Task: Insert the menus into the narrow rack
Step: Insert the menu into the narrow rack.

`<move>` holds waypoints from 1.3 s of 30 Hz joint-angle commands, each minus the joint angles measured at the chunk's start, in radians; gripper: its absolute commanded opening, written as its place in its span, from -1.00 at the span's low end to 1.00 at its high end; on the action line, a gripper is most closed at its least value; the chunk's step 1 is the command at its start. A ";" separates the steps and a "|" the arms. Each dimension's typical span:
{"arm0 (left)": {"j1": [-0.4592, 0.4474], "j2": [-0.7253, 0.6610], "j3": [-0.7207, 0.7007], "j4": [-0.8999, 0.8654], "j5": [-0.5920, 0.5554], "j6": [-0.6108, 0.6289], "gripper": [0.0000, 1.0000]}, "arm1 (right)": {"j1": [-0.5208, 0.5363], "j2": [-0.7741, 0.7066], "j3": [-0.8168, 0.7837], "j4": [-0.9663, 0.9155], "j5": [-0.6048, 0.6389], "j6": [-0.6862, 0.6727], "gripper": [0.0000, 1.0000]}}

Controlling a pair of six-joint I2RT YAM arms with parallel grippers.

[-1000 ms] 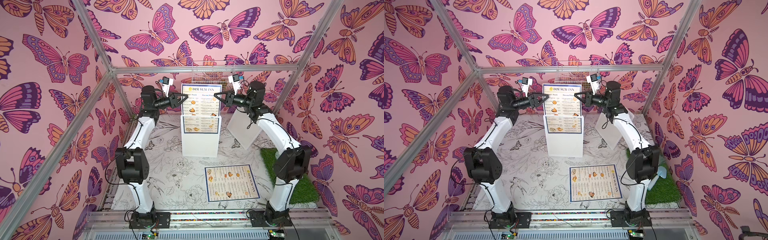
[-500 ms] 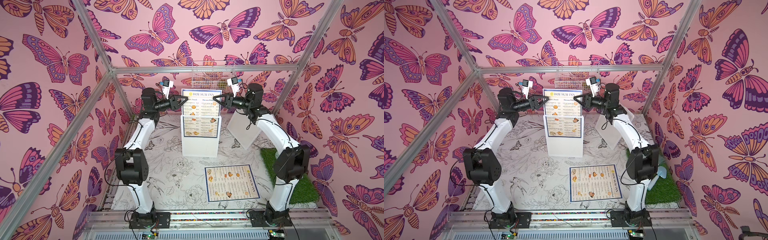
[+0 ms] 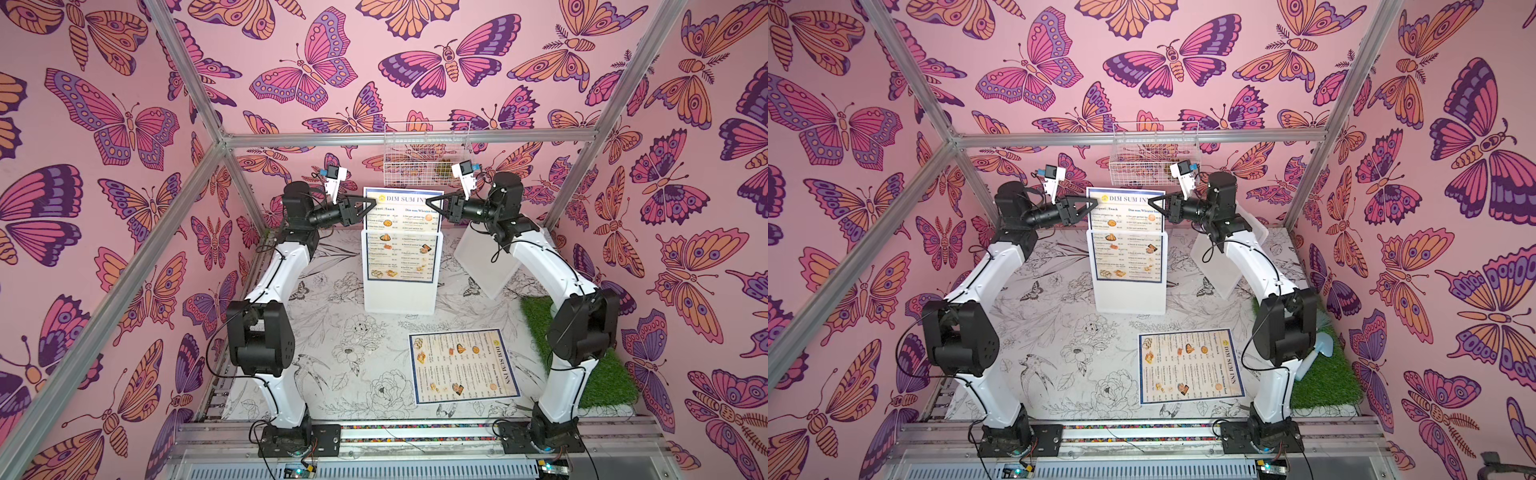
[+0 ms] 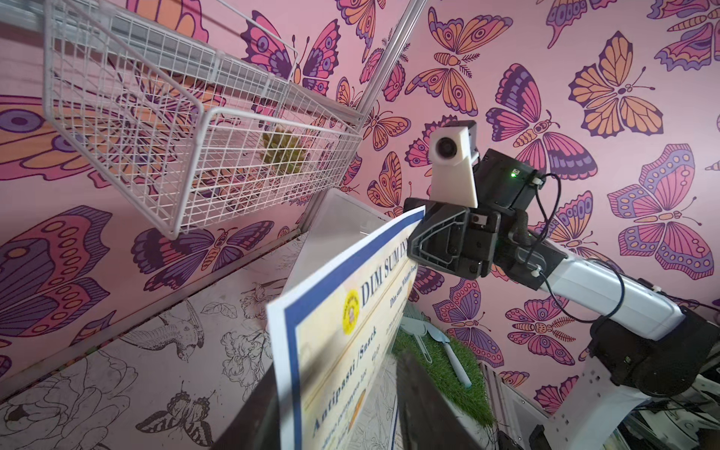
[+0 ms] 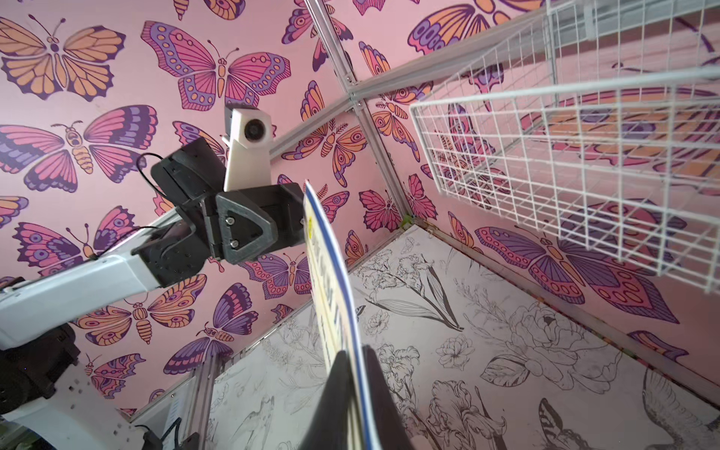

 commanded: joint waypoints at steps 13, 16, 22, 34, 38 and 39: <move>-0.003 -0.018 0.009 0.044 0.010 -0.020 -0.10 | 0.008 -0.008 0.086 -0.007 -0.014 0.001 -0.73; -0.003 -0.030 -0.021 0.043 0.003 -0.010 -0.10 | 0.009 -0.017 0.046 0.002 -0.019 -0.002 -0.82; -0.002 -0.051 -0.068 0.042 -0.011 0.004 -0.10 | 0.009 -0.037 -0.006 -0.002 -0.017 -0.018 -0.83; 0.000 -0.009 0.001 0.048 0.009 -0.019 -0.09 | 0.024 -0.041 0.166 -0.147 0.127 -0.061 0.19; -0.001 -0.004 0.012 0.048 0.020 -0.021 -0.09 | 0.080 -0.044 0.262 -0.387 0.366 -0.190 0.18; -0.001 -0.003 0.013 0.048 0.024 -0.022 -0.09 | 0.095 -0.040 0.288 -0.432 0.422 -0.206 0.17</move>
